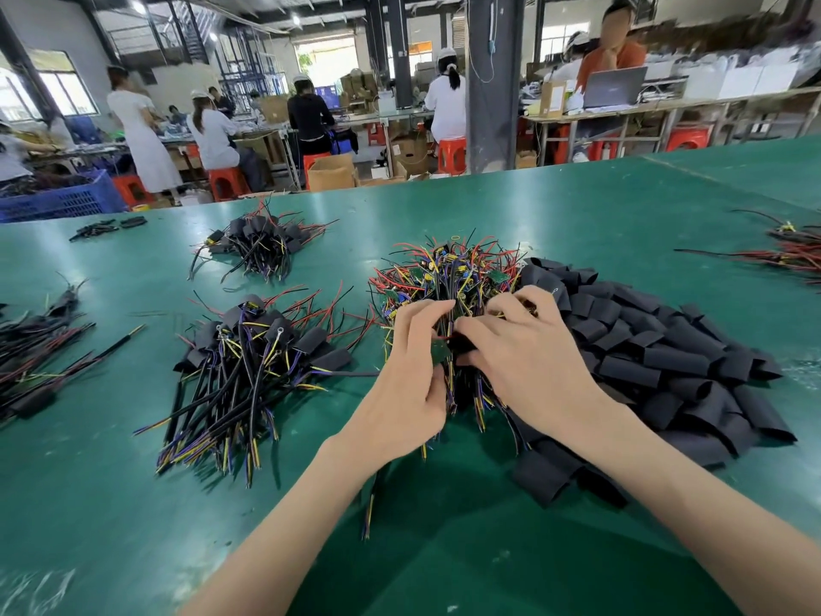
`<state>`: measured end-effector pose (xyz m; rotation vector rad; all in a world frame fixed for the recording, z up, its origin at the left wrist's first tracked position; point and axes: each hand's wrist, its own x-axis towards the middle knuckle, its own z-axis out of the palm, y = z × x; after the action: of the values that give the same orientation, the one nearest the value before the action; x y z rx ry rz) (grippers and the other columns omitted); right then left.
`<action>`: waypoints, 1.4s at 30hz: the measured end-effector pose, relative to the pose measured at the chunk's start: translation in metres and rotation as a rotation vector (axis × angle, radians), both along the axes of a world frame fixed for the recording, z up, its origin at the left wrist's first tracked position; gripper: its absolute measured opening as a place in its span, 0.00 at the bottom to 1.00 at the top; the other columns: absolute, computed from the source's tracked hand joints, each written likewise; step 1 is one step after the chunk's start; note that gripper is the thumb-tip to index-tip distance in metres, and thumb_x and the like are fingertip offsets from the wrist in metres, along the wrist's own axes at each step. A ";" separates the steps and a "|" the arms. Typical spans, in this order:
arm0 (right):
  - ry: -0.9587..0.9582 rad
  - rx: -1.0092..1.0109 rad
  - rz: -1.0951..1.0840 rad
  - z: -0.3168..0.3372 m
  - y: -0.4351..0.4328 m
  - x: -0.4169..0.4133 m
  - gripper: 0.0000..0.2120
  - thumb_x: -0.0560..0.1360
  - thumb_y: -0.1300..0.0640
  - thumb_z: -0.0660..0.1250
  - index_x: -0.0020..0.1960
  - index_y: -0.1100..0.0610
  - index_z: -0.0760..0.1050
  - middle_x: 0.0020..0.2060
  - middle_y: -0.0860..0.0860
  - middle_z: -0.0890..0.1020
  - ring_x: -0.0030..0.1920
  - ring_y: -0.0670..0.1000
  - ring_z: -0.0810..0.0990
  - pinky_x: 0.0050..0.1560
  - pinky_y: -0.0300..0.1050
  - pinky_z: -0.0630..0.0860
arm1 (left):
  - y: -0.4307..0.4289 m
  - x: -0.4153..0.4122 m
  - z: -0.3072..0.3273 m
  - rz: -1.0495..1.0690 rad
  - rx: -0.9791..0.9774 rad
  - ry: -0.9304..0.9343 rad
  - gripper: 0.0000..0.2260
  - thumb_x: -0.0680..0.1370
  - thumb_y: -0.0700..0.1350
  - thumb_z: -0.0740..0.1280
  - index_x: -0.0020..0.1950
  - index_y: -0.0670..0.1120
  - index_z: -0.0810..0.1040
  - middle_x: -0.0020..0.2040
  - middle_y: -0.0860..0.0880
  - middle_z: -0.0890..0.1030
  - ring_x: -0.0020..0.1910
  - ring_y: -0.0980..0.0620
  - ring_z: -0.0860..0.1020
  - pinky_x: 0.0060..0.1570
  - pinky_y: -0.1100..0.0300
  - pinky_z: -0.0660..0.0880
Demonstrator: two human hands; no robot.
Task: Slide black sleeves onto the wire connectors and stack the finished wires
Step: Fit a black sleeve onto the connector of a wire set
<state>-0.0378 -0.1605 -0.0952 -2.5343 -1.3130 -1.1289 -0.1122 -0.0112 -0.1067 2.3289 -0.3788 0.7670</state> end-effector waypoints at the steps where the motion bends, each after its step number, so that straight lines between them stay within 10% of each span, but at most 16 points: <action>1: 0.035 -0.008 -0.014 0.000 0.000 0.000 0.10 0.73 0.49 0.68 0.49 0.53 0.75 0.37 0.47 0.81 0.45 0.54 0.77 0.55 0.50 0.63 | 0.000 0.001 0.000 0.011 -0.024 -0.015 0.31 0.70 0.26 0.59 0.71 0.46 0.61 0.63 0.55 0.59 0.57 0.56 0.70 0.61 0.68 0.65; 10: 0.357 0.036 0.068 0.003 -0.006 0.003 0.16 0.75 0.50 0.66 0.60 0.56 0.72 0.48 0.52 0.78 0.45 0.57 0.78 0.43 0.45 0.68 | 0.004 0.006 0.003 0.173 -0.081 -0.106 0.06 0.73 0.34 0.71 0.49 0.39 0.80 0.51 0.50 0.75 0.51 0.58 0.74 0.54 0.68 0.70; 18: 0.580 0.219 0.218 0.004 -0.006 0.004 0.18 0.75 0.55 0.68 0.63 0.60 0.74 0.53 0.55 0.78 0.53 0.58 0.77 0.57 0.54 0.71 | 0.004 0.004 0.004 0.113 -0.179 -0.093 0.13 0.71 0.33 0.72 0.53 0.43 0.78 0.48 0.52 0.79 0.48 0.60 0.76 0.50 0.67 0.74; 27: 0.621 0.111 0.360 0.016 -0.015 0.007 0.18 0.73 0.58 0.70 0.61 0.63 0.76 0.50 0.54 0.80 0.43 0.37 0.66 0.48 0.25 0.61 | 0.007 0.002 0.007 0.090 -0.112 -0.031 0.23 0.70 0.33 0.73 0.60 0.48 0.71 0.45 0.53 0.78 0.41 0.59 0.73 0.49 0.71 0.70; 42: 0.560 0.097 0.372 0.015 -0.015 0.007 0.18 0.72 0.58 0.71 0.59 0.63 0.77 0.48 0.54 0.80 0.47 0.53 0.78 0.50 0.35 0.67 | 0.009 0.001 0.010 0.063 -0.158 0.010 0.28 0.70 0.34 0.73 0.61 0.57 0.67 0.45 0.55 0.78 0.42 0.53 0.77 0.47 0.54 0.76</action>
<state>-0.0306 -0.1752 -0.0799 -2.1670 -1.4270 -0.3627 -0.1109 -0.0023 -0.0970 2.2043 -0.2328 0.7860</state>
